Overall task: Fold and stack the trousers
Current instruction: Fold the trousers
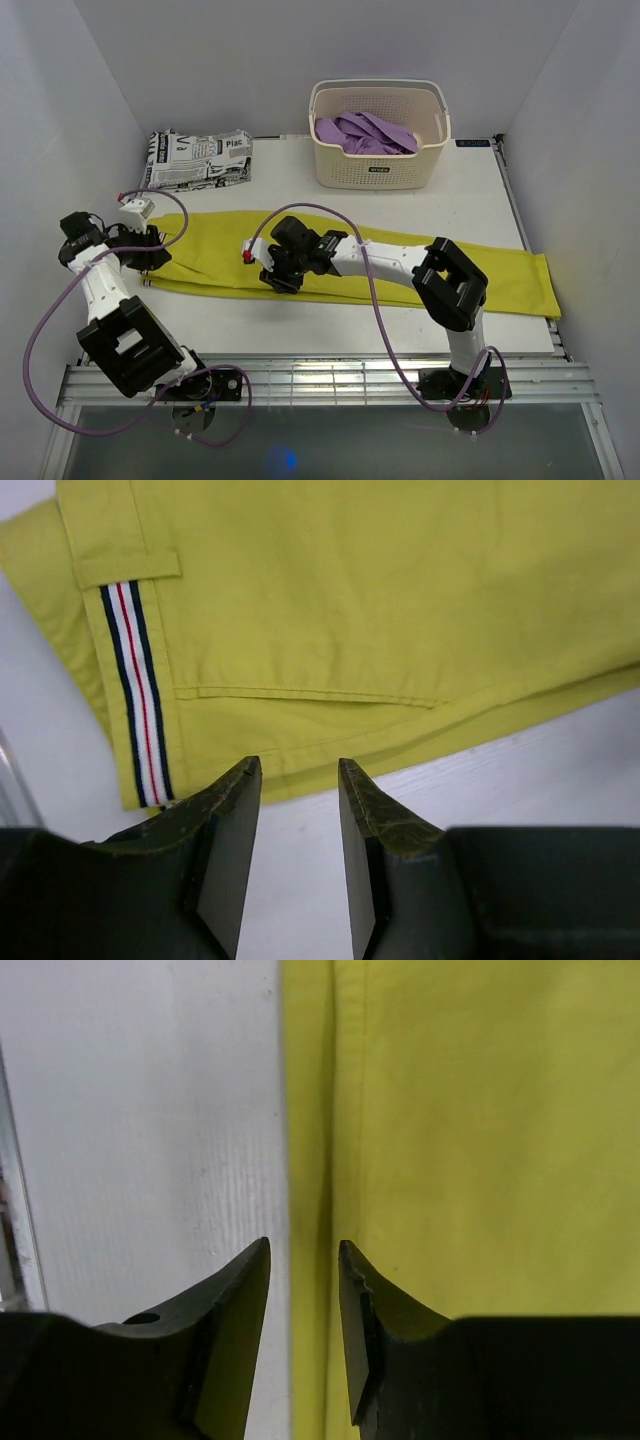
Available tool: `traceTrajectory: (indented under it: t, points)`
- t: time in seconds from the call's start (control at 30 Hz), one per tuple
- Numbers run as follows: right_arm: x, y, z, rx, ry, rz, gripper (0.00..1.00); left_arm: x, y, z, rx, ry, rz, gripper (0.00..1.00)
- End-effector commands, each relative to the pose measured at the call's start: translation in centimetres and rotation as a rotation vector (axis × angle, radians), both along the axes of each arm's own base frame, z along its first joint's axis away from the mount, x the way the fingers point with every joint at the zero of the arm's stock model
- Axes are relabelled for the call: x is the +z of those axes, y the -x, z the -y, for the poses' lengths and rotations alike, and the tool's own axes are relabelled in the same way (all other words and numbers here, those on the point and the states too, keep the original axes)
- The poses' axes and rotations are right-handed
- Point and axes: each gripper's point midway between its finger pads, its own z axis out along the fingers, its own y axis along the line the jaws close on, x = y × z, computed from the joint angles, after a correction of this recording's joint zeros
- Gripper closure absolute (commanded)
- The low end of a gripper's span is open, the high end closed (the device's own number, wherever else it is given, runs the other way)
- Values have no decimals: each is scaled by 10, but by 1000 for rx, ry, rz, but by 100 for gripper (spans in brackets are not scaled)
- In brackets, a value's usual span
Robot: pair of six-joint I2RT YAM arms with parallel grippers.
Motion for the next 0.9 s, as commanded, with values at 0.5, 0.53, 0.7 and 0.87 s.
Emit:
traceTrajectory:
  t: [0.5, 0.53, 0.7, 0.87]
  points:
    - [-15, -30, 33, -197, 9, -30, 40, -57, -14, 45, -877, -489, 316, 48]
    - [-17, -31, 34, -181, 16, -17, 40, -60, -14, 46, -889, -492, 312, 47]
    - [-28, -35, 35, -192, 46, -11, 38, -79, -4, 60, -962, -513, 292, 41]
    - [-27, -44, 36, -256, 42, 15, 1, -96, 4, 67, -1008, -522, 274, 38]
